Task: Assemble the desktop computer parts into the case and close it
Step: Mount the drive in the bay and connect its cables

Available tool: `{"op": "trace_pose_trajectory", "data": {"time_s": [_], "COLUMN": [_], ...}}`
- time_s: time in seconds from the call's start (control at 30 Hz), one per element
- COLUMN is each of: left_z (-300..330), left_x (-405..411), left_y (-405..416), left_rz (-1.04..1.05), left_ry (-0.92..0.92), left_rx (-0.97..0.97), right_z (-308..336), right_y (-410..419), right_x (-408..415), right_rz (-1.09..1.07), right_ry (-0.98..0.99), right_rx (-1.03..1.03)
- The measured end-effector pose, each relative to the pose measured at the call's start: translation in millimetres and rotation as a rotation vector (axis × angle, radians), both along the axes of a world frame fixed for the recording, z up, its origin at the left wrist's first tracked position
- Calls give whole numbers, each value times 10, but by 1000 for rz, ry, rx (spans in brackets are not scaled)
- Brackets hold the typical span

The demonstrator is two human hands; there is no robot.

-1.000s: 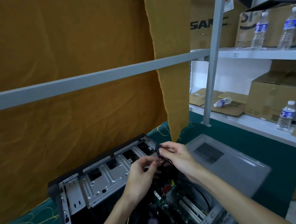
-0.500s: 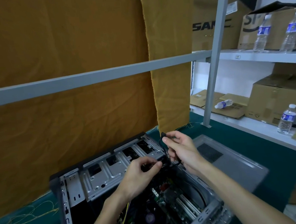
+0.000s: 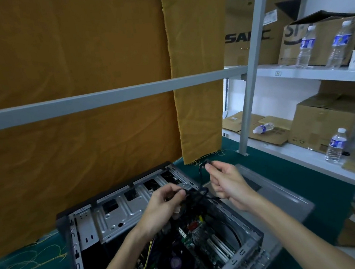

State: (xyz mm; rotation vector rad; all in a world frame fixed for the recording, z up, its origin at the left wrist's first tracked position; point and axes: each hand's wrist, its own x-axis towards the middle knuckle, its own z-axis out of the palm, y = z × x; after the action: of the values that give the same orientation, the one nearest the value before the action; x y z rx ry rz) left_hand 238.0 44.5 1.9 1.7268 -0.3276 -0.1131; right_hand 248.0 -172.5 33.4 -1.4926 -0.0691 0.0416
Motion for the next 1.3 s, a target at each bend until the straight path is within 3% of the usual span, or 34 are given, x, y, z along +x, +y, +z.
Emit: {"op": "trace_pose_trajectory", "data": {"time_s": [0.13, 0.3, 0.43, 0.63, 0.87, 0.93, 1.0, 1.07, 1.13, 1.23, 1.3], "left_z": [71, 188, 204, 144, 173, 184, 215, 257, 287, 301, 290], "left_x": [-16, -55, -63, -101, -111, -108, -102, -94, -74, -54, -48], "left_y": [39, -1, -27, -21, -6, -13, -11, 4, 29, 43, 42], "left_rz": [107, 74, 102, 93, 161, 156, 107, 50, 19, 3, -2], "left_ry": [50, 167, 145, 6, 36, 116, 194, 270, 314, 329, 330], "left_rx": [-114, -445, -492, -86, -84, -170, -278, -423, -547, -593, -572], "right_z": [4, -9, -74, 24, -44, -85, -129, -142, -137, -56, -38], "right_y": [-79, -176, -140, -84, -116, -121, -144, -159, -163, -37, 52], "right_x": [-4, -55, -94, -93, -81, -82, -115, -202, -286, -368, -370], "right_rz": [-15, 11, -6, -81, 9, 46, 35, -16, -75, 46, 120], "right_ry": [-16, 1, -5, -178, -152, -78, -70, -195, -388, -477, -495], "right_rx": [-50, -113, -115, -61, -122, -203, -416, -645, -728, -732, -883]}}
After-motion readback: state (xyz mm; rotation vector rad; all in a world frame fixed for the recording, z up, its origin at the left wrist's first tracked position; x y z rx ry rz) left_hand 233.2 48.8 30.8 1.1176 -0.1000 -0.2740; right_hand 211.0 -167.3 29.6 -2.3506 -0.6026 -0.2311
